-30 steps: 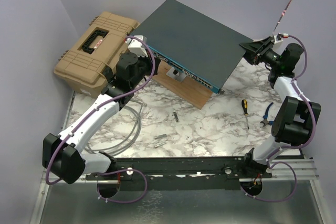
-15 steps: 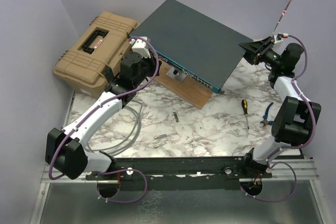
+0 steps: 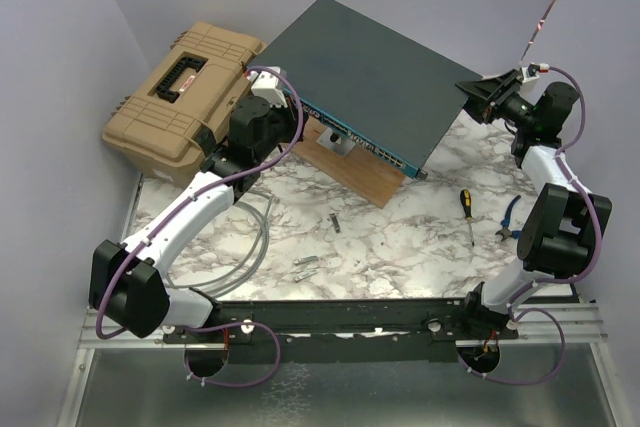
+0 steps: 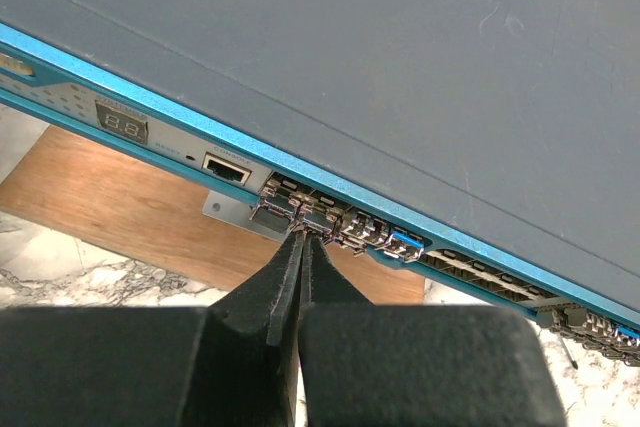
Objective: Insert the plug into the switch port
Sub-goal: Insert the connector into the switch port.
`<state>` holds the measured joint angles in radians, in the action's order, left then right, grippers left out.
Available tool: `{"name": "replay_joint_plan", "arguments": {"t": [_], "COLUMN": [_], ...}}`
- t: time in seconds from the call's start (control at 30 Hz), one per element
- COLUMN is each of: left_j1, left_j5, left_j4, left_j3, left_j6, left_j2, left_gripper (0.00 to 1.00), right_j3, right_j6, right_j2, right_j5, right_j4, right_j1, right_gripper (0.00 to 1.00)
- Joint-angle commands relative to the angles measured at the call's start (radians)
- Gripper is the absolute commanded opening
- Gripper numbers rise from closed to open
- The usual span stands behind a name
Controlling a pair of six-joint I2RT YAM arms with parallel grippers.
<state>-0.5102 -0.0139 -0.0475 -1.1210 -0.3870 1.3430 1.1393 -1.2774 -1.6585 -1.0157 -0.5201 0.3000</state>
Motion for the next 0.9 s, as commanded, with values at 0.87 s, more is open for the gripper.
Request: {"name": "replay_joint_plan", "arguments": {"t": [0.87], "left_j1": [-0.003], "left_j5": [0.024], "left_j4": [0.035], "left_j3": [-0.016], "left_j6": [0.024], "left_j2": [-0.029], "left_gripper": [0.01], "right_j3": [0.024], "right_j6": [0.094], "right_j2": [-0.020], "right_j5": [0.006], "right_j4": [0.035], "right_j1": [-0.010], "right_gripper": [0.26]}}
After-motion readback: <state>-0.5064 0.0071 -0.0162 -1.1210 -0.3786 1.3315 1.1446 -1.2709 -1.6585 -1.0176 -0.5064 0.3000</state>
